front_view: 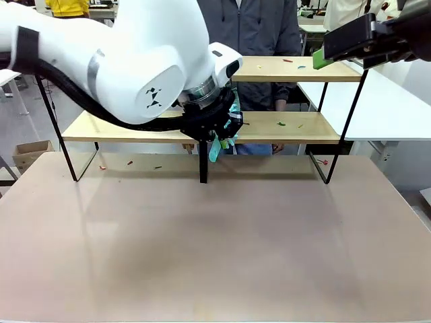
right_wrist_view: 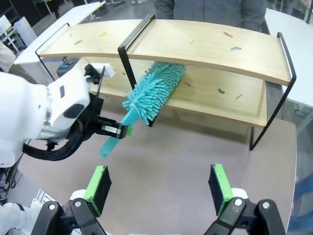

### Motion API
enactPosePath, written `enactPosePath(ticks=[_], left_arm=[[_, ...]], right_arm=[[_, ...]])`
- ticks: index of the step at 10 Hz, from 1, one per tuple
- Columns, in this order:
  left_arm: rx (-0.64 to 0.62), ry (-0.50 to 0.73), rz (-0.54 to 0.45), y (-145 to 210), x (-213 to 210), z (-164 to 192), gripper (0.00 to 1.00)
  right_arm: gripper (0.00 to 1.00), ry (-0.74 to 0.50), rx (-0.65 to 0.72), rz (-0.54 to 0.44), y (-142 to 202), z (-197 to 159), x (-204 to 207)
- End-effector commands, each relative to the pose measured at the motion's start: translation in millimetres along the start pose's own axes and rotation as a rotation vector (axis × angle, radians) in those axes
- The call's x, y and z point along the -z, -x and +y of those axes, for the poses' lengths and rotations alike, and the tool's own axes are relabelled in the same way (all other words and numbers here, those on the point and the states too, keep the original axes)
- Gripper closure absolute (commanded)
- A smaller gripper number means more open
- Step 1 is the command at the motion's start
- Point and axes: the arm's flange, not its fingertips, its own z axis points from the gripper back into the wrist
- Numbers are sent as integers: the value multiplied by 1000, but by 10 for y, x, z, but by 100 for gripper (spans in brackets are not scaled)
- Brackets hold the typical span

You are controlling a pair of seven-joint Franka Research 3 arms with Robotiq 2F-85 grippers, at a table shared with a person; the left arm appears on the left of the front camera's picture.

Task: Clean the shelves.
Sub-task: Clean a randomly selected level of the Shelf with the Duster.

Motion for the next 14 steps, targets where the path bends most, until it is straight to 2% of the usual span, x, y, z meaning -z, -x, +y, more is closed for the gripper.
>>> enactPosePath(ticks=[1, 2, 3, 4, 7, 12, 14], left_arm=[[-25, -19, 1, -114, 63, -232, 100], [-13, -21, 35, -118, 123, -250, 100], [28, 14, 107, -119, 176, -270, 100], [47, 53, 137, -139, 212, -290, 100], [42, 154, 145, -202, 246, -384, 100], [147, 274, 250, -253, 431, -602, 100], [209, 329, 325, -267, 462, -654, 100]], right_arm=[[0, 7, 1, 4, 0, -5, -2], [0, 7, 1, 4, 0, -5, -2], [0, 7, 1, 4, 0, -5, -2], [0, 7, 1, 4, 0, -5, -2], [0, 7, 1, 4, 0, -5, -2], [0, 7, 1, 4, 0, -5, -2], [0, 7, 1, 4, 0, -5, -2]])
